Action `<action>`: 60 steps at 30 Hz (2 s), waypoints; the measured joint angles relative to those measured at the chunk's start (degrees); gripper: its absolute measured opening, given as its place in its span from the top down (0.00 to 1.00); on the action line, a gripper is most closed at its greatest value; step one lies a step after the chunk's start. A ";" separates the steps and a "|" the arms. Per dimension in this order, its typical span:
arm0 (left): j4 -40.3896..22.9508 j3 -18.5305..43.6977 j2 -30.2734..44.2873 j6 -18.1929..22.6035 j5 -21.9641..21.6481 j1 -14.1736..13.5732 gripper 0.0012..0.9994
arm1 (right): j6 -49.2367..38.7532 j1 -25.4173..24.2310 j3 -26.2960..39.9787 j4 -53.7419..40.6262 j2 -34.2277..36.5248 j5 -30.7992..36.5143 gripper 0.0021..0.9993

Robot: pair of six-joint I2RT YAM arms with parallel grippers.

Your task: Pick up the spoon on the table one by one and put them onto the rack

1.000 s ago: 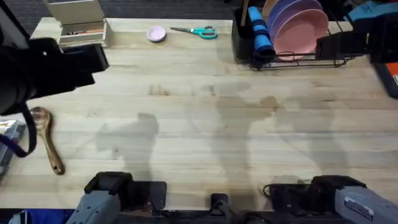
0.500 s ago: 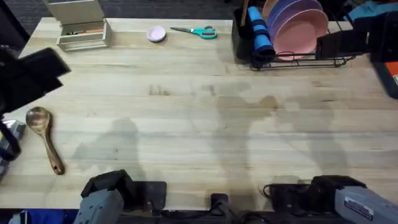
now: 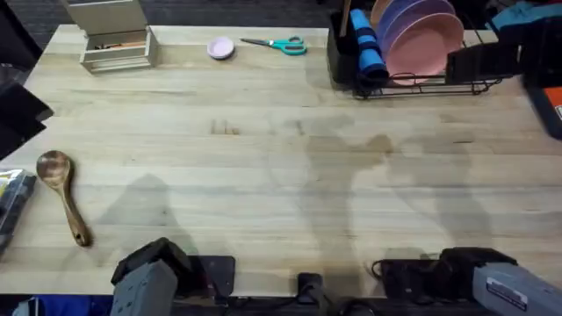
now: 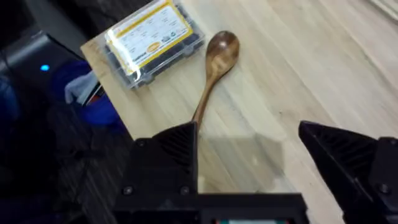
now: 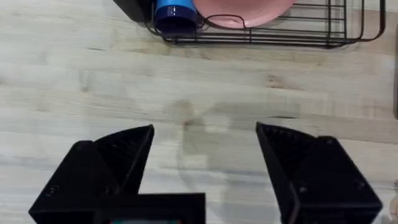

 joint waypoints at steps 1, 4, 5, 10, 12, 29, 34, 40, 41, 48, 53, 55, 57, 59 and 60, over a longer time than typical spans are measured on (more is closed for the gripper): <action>0.03 0.00 0.64 -0.01 0.01 0.52 0.01 | 0.00 0.00 0.00 -0.01 0.00 0.00 0.00; 0.50 0.00 2.94 -0.14 0.02 1.83 0.01 | 0.00 0.00 0.00 0.01 0.01 0.00 0.00; 0.67 0.00 3.70 -0.23 0.04 2.16 0.01 | 0.00 0.00 0.00 0.01 0.00 0.00 0.00; 1.12 0.00 7.08 -0.30 0.02 3.85 0.01 | 0.00 0.00 0.00 0.01 0.00 0.00 0.00; 1.23 0.00 8.83 -0.47 0.03 4.06 0.01 | 0.00 0.00 0.00 0.03 0.00 0.00 0.00; 3.89 0.00 20.90 -1.16 0.04 9.00 0.01 | 0.00 0.00 0.00 0.05 0.00 0.00 0.00; 5.10 0.00 26.96 -2.98 0.07 12.66 0.01 | -0.01 0.00 0.00 0.05 0.00 0.00 0.00; 11.09 0.00 34.70 -0.91 0.27 13.97 0.01 | -5.75 0.00 0.00 0.03 0.00 0.00 0.00; 11.79 0.00 35.06 0.33 0.46 13.98 0.01 | -6.45 0.00 0.00 0.03 0.00 0.00 0.00; 16.09 0.00 35.80 11.45 5.70 14.46 0.01 | -9.03 0.00 0.00 -0.04 0.00 0.39 0.00; 18.42 -0.85 35.80 18.44 11.72 17.23 0.01 | -9.45 0.00 0.00 -0.10 0.00 0.45 0.00; 19.50 -2.94 35.80 20.28 14.33 18.99 0.01 | -9.77 0.00 0.00 -0.12 0.02 0.46 0.00; 20.36 -5.87 35.80 21.64 16.95 20.72 0.01 | -9.98 0.00 0.00 -0.12 0.00 0.46 0.00; 21.48 -8.74 35.80 22.55 18.73 22.00 0.01 | -10.12 0.00 0.00 -0.11 0.00 0.46 0.00; 22.23 -9.82 35.80 22.81 19.30 22.27 0.00 | -10.14 0.00 0.00 -0.12 0.00 0.46 0.00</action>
